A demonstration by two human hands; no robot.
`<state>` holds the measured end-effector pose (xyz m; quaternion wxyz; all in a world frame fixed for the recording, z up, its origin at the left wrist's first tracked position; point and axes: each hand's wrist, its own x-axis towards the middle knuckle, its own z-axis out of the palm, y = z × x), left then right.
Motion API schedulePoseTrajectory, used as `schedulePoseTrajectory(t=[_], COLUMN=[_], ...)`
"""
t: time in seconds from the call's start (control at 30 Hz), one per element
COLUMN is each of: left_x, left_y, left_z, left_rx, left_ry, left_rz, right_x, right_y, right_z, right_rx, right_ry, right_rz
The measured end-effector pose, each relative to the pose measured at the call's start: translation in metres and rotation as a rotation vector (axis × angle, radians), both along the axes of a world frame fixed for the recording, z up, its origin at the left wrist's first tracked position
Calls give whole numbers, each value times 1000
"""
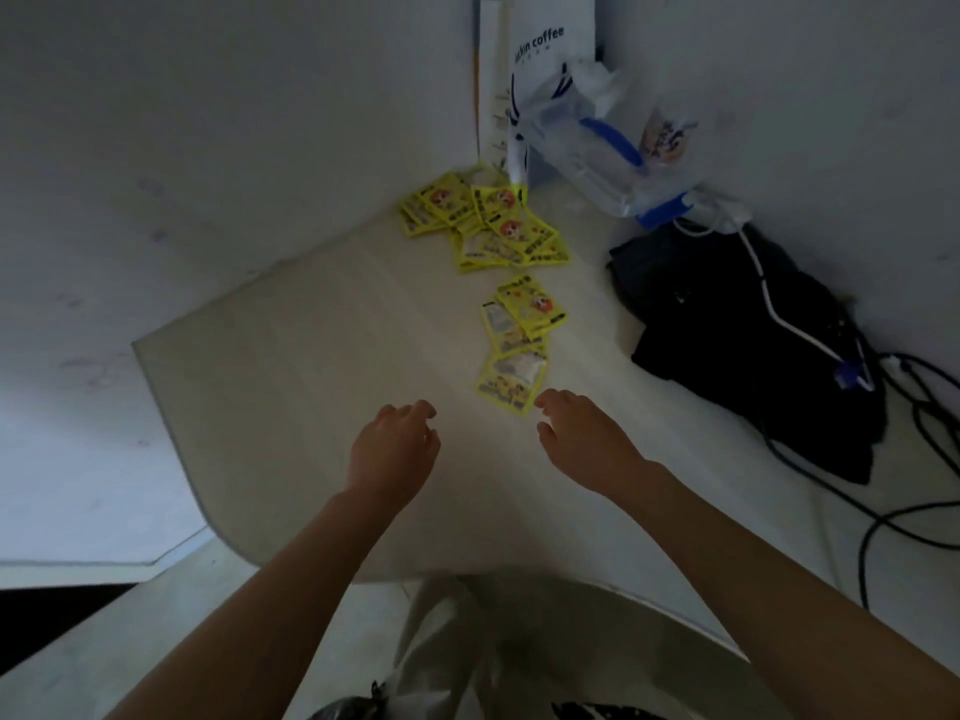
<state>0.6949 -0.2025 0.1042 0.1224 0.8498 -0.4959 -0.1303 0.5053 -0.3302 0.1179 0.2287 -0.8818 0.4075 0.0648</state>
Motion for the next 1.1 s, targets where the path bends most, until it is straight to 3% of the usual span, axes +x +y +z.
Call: schedulePoseTrajectory(t=[0.37, 0.83, 1.1], left_x=[99, 163, 205], left_y=[-127, -282, -367], left_z=[-1, -17, -26], left_rx=[106, 223, 164], left_ry=[-51, -131, -151], left_rz=[-206, -208, -362], right_x=[76, 119, 134], right_y=[-101, -204, -226], right_z=[-4, -32, -51], right_rx=[66, 96, 165], right_ry=[12, 108, 207], right_rz=[-145, -198, -232])
